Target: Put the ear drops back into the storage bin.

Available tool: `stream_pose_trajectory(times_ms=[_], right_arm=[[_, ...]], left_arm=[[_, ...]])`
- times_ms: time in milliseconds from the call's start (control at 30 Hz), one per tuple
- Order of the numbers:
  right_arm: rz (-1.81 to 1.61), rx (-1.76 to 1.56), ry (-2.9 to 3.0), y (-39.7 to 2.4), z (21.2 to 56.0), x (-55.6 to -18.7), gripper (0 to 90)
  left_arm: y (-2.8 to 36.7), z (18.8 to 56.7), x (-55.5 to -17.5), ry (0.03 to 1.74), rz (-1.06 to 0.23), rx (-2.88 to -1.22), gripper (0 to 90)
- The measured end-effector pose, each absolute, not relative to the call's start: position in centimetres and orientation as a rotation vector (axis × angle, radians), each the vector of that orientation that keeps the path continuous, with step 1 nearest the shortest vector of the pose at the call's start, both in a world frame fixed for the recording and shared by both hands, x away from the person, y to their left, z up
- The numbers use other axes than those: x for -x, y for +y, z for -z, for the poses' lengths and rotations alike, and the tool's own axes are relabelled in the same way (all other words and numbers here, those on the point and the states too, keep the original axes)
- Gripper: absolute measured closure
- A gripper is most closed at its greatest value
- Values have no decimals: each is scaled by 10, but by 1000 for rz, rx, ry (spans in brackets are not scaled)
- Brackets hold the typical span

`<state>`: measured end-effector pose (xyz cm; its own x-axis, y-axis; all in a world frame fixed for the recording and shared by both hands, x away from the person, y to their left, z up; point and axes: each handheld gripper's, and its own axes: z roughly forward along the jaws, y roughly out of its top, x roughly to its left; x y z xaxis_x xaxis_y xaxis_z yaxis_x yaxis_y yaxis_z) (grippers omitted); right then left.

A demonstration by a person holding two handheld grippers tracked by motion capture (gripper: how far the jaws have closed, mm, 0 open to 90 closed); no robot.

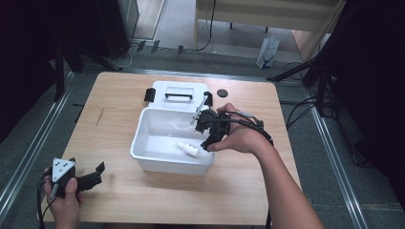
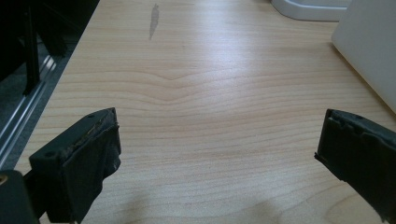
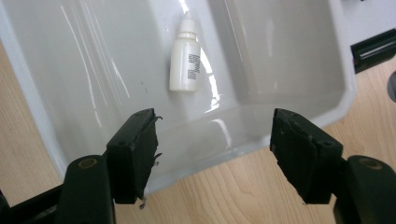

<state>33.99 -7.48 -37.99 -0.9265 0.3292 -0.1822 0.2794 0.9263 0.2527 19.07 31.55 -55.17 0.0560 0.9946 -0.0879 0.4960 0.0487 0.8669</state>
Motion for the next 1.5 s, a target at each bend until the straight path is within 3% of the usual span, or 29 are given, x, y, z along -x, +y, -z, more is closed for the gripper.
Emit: stream_pose_trajectory(times_ms=[333, 767, 1500], right_arm=[[-305, -571, 2796, -101, 369, -336, 163], [-293, -705, 2759, -149, 385, -326, 23], [-382, -986, 2607, -240, 447, -295, 0]], left_arm=[[316, 552, -191, 1547, -806, -1553, 4], [315, 552, -191, 1547, -808, -1557, 4], [315, 552, -190, 1542, -815, -1559, 4]])
